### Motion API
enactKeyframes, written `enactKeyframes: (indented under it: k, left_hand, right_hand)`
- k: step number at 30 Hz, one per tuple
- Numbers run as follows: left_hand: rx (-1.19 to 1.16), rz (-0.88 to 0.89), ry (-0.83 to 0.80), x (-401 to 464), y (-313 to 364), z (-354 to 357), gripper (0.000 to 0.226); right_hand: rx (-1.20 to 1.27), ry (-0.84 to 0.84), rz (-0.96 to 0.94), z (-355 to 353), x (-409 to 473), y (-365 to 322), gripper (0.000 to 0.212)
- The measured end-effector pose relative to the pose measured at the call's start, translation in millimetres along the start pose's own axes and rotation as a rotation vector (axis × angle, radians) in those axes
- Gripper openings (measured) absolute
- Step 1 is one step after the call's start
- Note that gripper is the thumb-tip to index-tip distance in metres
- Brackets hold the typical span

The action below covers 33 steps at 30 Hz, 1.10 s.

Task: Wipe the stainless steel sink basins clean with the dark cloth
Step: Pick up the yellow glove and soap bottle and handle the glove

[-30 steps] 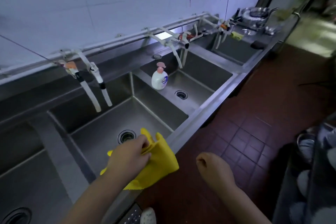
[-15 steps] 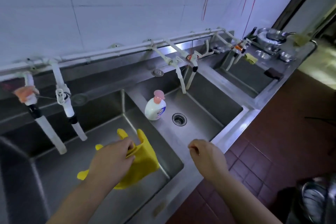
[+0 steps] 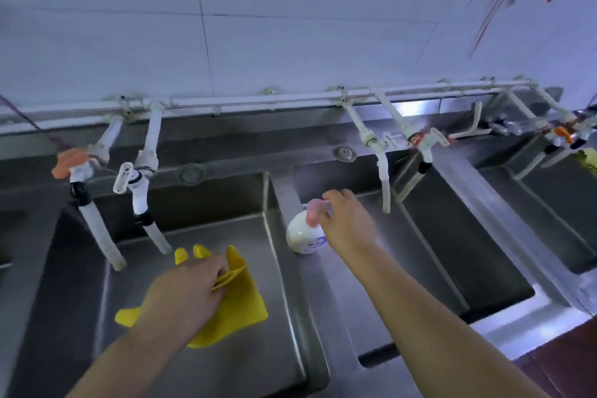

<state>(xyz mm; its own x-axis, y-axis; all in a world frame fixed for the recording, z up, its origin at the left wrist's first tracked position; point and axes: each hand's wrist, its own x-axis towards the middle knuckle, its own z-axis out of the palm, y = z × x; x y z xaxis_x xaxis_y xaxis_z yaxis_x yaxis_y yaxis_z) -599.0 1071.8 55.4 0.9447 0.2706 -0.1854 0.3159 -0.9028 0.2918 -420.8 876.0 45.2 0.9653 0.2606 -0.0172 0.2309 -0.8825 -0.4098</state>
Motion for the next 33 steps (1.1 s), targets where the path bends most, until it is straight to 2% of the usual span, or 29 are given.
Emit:
enactKeyframes:
  k: [3,7,9,13,15,20,25,29,33]
  left_hand:
    - [-0.002,-0.138,0.001,-4,22,2,0.018]
    - [-0.037,-0.225,-0.005,-11,43,8,0.014]
    - [-0.051,-0.253,-0.006,-16,49,9,0.016]
    - [-0.036,-0.296,0.012,-25,55,10,0.021]
    - [-0.028,-0.295,0.023,-29,58,11,0.022]
    - [-0.089,-0.218,0.095,-26,63,20,0.014]
    - [-0.080,-0.073,0.107,-14,90,33,0.010]
    - [-0.055,0.081,0.054,11,141,44,0.013]
    - [-0.080,0.241,0.017,28,218,63,0.012]
  right_hand:
    - [-0.009,-0.017,-0.077,4,21,5,0.036]
    - [-0.113,-0.062,-0.210,6,36,10,0.042]
    - [-0.128,-0.095,-0.243,5,39,12,0.039]
    - [-0.090,-0.149,-0.228,1,36,18,0.020]
    - [-0.062,-0.144,-0.222,-2,28,24,0.022]
    - [-0.023,-0.050,-0.172,-17,-8,46,0.023]
    - [-0.033,-0.059,-0.087,-47,-53,87,0.021]
    - [-0.028,-0.071,0.038,-91,-85,133,0.021]
    - [-0.031,0.018,0.185,-137,-117,196,0.024]
